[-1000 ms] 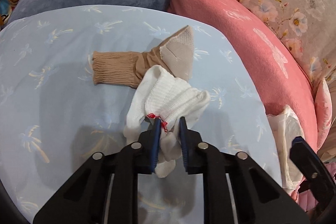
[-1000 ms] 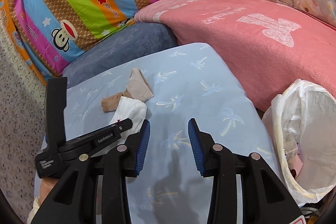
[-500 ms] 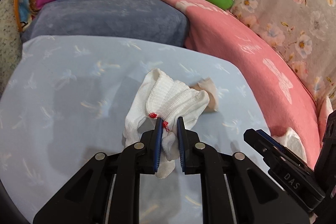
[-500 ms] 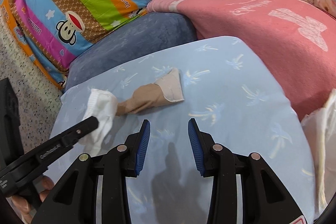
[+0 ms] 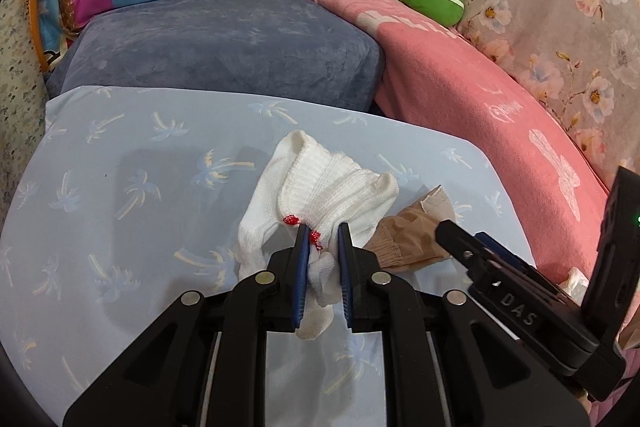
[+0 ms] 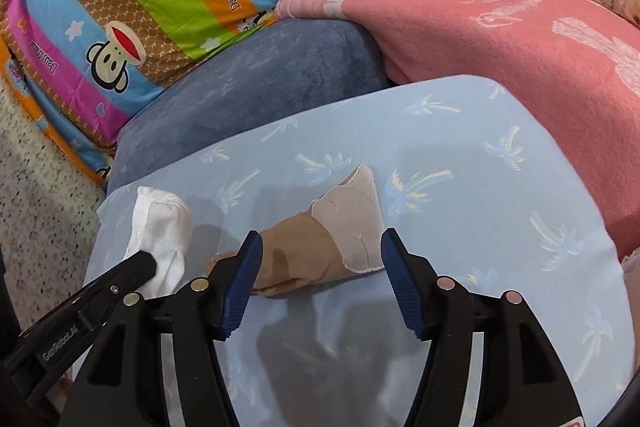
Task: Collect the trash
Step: 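Close the right tool on the beige sock while the left tool holds the white sock, then carry both socks over the wastebasket and open both tools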
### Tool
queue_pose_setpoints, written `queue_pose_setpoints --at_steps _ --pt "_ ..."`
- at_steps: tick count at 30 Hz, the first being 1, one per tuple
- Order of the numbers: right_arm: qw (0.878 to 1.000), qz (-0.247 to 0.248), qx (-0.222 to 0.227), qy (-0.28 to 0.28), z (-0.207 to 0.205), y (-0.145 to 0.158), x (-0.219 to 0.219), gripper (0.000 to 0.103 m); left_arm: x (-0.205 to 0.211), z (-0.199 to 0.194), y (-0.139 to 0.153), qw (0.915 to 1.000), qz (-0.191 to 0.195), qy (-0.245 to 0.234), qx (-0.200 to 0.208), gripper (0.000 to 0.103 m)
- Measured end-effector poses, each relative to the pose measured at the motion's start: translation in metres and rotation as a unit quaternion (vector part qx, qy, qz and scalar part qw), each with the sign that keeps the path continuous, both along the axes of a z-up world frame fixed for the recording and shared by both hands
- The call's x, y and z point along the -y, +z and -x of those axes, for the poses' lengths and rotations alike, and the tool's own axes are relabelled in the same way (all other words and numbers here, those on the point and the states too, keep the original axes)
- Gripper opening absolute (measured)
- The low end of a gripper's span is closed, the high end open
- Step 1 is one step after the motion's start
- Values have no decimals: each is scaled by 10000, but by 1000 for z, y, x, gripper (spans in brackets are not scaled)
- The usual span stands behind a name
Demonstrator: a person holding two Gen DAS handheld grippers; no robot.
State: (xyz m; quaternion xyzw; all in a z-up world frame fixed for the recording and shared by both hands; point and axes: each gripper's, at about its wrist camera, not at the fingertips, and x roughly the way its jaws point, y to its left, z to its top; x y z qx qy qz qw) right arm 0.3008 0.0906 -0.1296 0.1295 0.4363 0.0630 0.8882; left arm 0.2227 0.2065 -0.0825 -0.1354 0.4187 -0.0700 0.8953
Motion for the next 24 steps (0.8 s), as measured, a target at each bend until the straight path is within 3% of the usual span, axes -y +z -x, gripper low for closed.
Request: queue_pose_setpoints --at_steps 4,9,15,24 --pt "9998 -38 -208 -29 -5 -17 0 58 3 -1 -4 10000 10 -39 -45 14" --pt "9994 -48 -346 -67 -1 -26 6 6 7 0 -4 9999 3 -93 -62 14" --pt "9989 -280 -343 -125 18 -19 21 4 17 7 -1 9998 14 -175 -62 14" --pt "9992 -297 25 -259 67 18 52 4 51 25 11 9989 26 -467 -5 14"
